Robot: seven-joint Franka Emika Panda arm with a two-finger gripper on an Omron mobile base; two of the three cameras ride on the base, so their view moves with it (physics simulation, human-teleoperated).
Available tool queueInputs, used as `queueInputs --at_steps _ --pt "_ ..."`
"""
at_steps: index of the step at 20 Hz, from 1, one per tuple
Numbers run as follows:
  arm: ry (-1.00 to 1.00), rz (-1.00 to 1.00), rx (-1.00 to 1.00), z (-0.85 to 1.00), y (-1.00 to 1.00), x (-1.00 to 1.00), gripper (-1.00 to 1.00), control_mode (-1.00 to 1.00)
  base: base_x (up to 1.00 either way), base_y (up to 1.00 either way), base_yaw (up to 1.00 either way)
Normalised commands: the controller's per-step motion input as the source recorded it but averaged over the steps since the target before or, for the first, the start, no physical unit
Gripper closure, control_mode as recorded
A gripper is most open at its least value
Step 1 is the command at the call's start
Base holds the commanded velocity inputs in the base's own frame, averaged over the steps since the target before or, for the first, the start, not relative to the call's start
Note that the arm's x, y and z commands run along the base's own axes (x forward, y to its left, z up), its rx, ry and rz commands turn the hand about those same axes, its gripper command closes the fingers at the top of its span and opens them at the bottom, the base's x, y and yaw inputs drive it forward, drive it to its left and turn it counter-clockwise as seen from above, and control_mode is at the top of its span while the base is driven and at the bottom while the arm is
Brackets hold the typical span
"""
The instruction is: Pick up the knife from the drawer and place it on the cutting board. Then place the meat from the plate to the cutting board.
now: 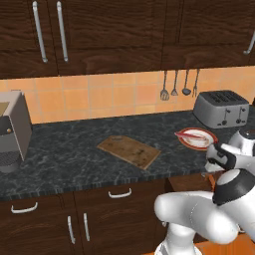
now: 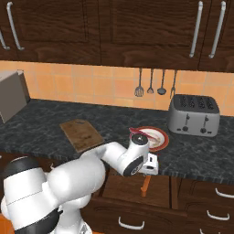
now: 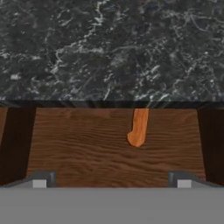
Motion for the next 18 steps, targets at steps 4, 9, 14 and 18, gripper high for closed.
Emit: queueInputs --at_steps 4,9,14,18 --pt "-0.09 0.0 -0.01 -0.57 -0.17 0.0 -1.0 -1.0 0.0 0.0 0.0" --pt "-0.01 -0.01 -0.05 -0.26 -0.32 0.07 -1.0 -1.0 0.0 0.0 0.0" --pt "0.0 0.0 -0.06 -0.11 -0.12 0.14 -1.0 -1.0 0.0 0.0 0.0" --pt "0.0 -0.01 0.0 -0.06 -0.01 0.03 -1.0 -1.0 0.0 0.0 0.0"
